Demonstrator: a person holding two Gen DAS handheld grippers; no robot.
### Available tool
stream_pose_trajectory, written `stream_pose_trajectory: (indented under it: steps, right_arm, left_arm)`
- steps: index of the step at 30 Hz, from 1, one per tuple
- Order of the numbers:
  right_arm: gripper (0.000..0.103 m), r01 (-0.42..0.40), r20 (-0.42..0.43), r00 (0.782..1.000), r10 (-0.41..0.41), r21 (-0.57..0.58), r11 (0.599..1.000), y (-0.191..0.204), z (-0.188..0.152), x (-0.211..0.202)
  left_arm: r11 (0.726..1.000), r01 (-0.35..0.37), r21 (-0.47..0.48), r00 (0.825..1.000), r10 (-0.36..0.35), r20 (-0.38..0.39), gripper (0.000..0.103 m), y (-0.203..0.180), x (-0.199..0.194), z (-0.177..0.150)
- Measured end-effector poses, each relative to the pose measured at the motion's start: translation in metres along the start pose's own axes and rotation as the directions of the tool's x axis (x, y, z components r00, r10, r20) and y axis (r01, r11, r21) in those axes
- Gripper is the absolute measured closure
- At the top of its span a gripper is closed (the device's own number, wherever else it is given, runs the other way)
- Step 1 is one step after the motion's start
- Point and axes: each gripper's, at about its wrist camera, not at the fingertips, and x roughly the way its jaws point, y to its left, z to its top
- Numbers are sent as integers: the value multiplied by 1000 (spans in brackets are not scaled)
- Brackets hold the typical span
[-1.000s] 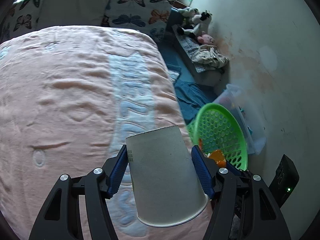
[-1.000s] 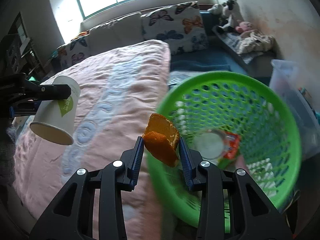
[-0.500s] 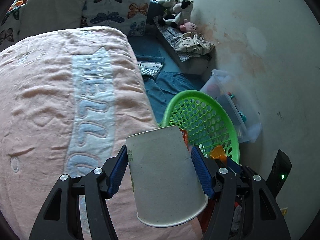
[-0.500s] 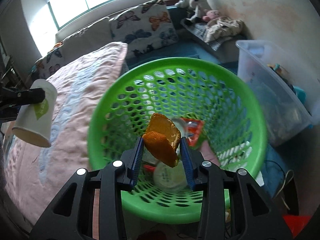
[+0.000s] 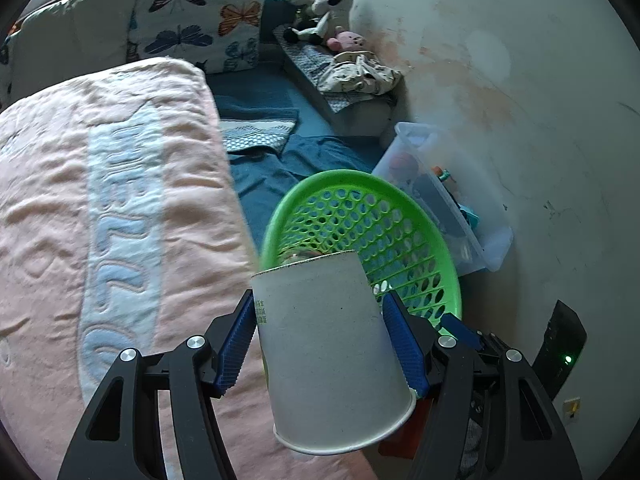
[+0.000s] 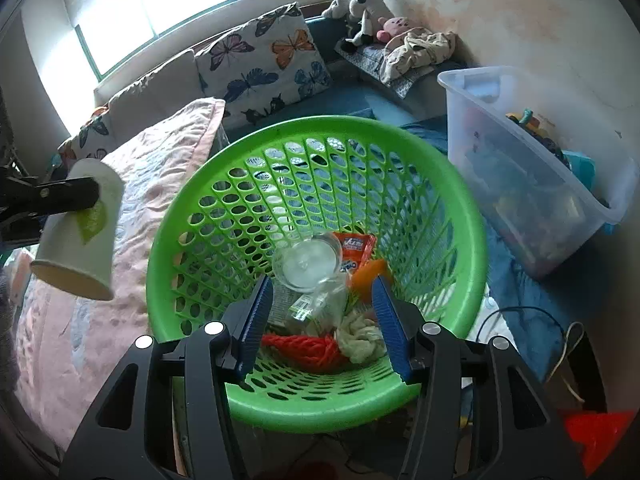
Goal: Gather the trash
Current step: 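Drop the white paper cup into the green basket with the left tool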
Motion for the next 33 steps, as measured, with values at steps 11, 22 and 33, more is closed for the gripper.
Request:
stream_pose_trajectory:
  steps: [11, 22, 33]
  right_arm:
    - [40, 6, 51, 999, -7, 15, 1000, -8, -8, -28]
    - [36, 6, 63, 998, -8, 32, 999, -12, -17, -37]
    - [36, -6, 74, 997, 3, 41, 999, -10, -22, -47]
  left_arm:
    - [999, 9, 47, 1000, -8, -18, 41, -21, 28, -1]
    - [996, 18, 83, 999, -15, -35, 41, -35, 47, -8]
    - [995, 35, 96, 999, -32, -33, 37, -36, 40, -16]
